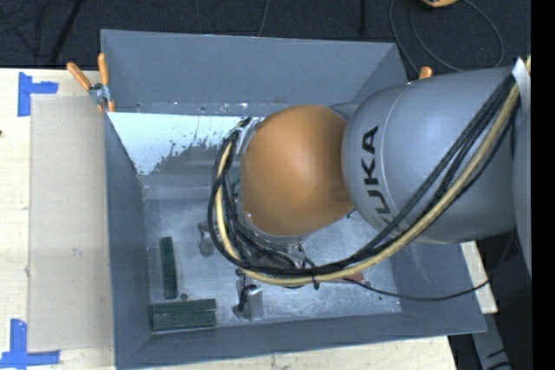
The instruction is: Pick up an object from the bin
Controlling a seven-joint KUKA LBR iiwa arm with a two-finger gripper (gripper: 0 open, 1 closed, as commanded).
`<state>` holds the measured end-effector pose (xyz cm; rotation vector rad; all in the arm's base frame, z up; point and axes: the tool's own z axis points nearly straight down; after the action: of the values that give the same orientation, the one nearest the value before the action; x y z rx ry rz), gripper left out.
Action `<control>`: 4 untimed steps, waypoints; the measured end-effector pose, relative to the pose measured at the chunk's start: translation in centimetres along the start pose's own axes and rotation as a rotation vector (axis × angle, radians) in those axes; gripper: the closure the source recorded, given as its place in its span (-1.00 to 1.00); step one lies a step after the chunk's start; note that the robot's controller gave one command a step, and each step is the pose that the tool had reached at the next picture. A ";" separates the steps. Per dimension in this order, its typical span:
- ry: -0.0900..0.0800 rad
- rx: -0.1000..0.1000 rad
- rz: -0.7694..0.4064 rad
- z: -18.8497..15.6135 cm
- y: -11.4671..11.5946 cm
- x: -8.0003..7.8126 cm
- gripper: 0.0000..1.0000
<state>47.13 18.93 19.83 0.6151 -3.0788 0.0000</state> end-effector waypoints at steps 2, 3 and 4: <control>-0.008 0.001 0.031 4.9 2.1 -1.1 -1.00; 0.001 0.000 -0.131 8.4 2.9 -2.0 -1.00; -0.005 0.002 -0.502 12.4 1.5 -2.4 1.00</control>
Offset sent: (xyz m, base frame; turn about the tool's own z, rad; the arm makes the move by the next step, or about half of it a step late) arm -0.0009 0.0528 -0.1144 0.0659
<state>48.72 21.25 7.44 1.3622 -2.8345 0.0013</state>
